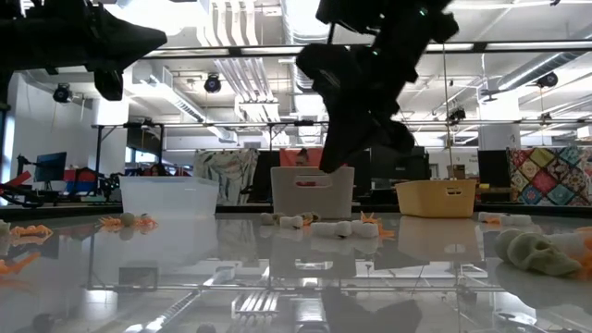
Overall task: Sort Halloween decoration
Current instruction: Put the white skeleton toy into the gray bin
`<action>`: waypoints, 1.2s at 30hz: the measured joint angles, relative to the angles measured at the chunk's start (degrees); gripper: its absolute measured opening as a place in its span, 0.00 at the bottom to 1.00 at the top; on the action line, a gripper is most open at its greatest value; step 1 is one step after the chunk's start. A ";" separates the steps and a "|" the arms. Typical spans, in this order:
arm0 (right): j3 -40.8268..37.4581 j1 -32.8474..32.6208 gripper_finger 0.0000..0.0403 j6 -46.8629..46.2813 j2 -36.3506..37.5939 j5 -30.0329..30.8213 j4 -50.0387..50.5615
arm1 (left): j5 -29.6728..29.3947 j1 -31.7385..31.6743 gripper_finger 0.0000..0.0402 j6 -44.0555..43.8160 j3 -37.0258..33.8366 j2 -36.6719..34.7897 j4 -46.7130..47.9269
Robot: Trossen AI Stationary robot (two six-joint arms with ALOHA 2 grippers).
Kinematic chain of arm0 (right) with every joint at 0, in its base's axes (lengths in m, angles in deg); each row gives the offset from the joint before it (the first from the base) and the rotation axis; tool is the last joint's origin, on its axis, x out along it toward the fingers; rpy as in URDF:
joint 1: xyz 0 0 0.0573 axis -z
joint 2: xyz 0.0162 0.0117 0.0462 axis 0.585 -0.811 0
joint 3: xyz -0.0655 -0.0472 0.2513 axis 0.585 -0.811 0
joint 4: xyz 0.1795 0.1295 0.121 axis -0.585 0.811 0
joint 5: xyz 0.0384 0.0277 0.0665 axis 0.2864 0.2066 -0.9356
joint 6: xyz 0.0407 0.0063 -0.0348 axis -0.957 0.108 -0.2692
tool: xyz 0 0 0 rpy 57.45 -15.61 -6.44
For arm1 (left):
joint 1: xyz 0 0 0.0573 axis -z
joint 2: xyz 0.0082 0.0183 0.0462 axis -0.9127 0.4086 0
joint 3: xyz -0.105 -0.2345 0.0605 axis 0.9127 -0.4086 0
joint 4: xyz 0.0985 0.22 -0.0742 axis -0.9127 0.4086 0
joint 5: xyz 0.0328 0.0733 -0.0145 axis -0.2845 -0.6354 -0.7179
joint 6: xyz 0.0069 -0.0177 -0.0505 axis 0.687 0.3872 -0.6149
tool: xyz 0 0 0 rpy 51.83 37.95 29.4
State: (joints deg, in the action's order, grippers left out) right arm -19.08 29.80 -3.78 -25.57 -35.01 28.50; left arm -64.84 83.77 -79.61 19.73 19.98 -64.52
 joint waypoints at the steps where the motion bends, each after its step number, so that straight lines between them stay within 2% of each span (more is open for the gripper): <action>1: 1.69 0.00 0.02 -0.53 -0.62 -0.25 1.95 | 0.00 0.00 0.00 0.09 0.00 0.00 -0.08; 8: 13.83 -0.02 0.07 -0.77 -7.52 -0.32 12.19 | 0.48 0.04 0.00 1.35 0.00 -2.02 -0.23; 15: 25.70 0.00 0.25 -0.71 -16.46 0.71 25.07 | 6.31 0.04 0.00 3.63 0.00 -5.24 -0.05; 23: 33.25 0.00 0.42 -0.42 -22.66 0.69 29.55 | 6.41 0.07 0.00 7.48 0.00 -12.07 2.32; 28: 34.89 0.35 0.45 -0.29 -24.36 0.87 29.74 | 6.40 0.07 0.00 10.97 0.00 -17.11 3.33; 36: 34.90 0.95 0.41 -0.47 -26.08 1.08 29.37 | 6.13 0.07 0.00 15.54 0.00 -23.39 5.86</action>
State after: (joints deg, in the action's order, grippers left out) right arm 15.81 30.75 -4.25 -51.65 -33.93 57.87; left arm -58.71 83.84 -64.08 19.73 -3.41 -58.67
